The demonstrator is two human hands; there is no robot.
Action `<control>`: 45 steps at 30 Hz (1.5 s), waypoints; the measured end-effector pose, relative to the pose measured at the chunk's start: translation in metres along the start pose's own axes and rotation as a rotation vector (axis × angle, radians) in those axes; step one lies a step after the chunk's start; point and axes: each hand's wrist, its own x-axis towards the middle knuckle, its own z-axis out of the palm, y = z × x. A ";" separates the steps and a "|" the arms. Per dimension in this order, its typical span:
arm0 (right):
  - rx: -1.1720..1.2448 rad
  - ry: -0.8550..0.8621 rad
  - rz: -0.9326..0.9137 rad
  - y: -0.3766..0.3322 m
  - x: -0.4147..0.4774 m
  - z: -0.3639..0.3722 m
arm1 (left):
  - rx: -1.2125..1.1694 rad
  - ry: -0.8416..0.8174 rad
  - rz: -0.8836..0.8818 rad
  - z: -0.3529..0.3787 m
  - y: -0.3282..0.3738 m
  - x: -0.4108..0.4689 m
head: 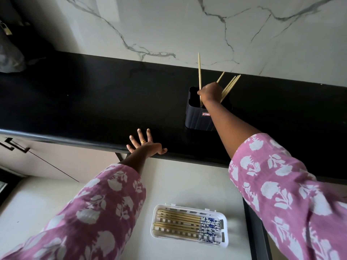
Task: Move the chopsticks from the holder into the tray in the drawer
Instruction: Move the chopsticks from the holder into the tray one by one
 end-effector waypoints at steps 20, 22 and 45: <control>0.552 -0.022 -0.319 0.012 -0.078 -0.098 | -0.040 0.010 0.072 -0.009 -0.006 -0.029; 0.571 -0.085 -0.289 0.029 -0.092 -0.089 | -0.045 0.013 0.088 -0.010 -0.007 -0.034; -0.603 -0.992 -0.308 0.224 -0.290 0.040 | -0.024 0.029 0.096 -0.008 -0.007 -0.033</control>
